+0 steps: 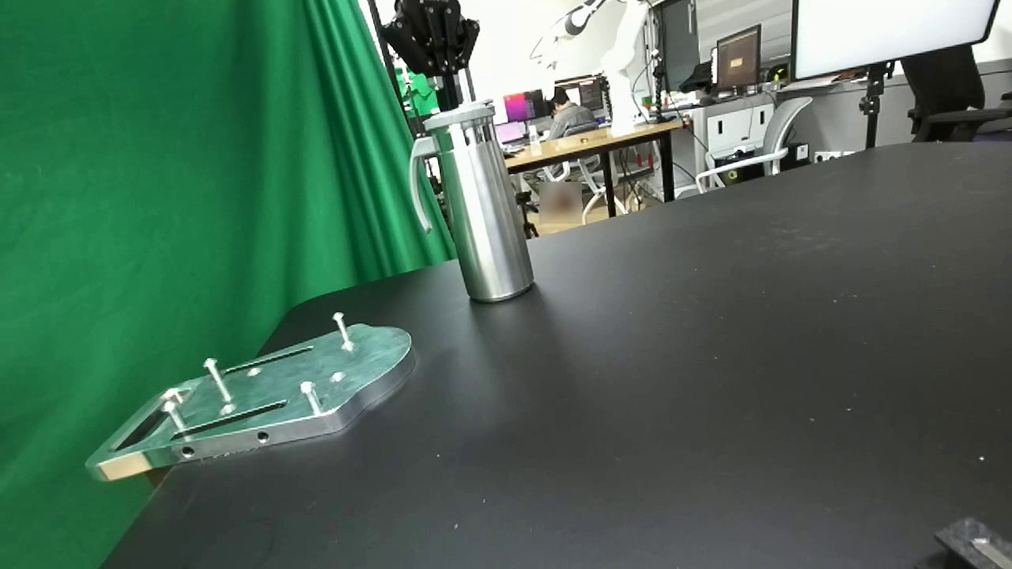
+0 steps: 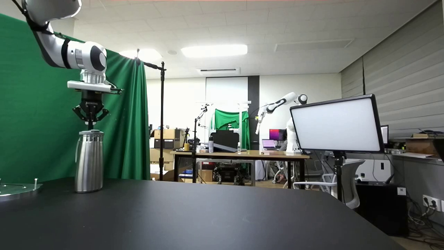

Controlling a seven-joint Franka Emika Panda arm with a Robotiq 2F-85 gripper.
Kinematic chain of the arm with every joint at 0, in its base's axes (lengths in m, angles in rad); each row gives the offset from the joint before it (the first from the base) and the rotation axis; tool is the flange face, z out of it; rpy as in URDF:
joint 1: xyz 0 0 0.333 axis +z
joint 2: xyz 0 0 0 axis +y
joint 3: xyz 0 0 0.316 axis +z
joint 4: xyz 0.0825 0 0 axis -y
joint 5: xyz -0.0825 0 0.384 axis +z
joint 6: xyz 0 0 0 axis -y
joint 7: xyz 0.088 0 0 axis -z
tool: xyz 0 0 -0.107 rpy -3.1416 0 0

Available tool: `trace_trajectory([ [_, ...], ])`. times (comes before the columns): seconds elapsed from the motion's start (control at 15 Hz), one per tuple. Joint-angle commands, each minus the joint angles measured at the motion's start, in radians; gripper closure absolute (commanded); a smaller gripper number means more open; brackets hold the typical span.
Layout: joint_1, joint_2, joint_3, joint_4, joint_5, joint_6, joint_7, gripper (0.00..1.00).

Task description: Press down on the top of the grey flask

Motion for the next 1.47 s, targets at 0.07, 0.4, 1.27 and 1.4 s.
trace_trajectory([
  [0.07, 0.012, 0.036, -0.007, 0.047, -0.007, -0.002, -0.004, 1.0],
  [0.4, 0.014, 0.05, -0.01, 0.072, -0.012, -0.063, -0.019, 1.0],
  [1.27, 0.069, 0.17, -0.033, 0.285, -0.091, -0.334, -0.055, 1.0],
  [1.4, 0.076, 0.19, -0.034, 0.321, -0.088, -0.33, -0.053, 1.0],
])
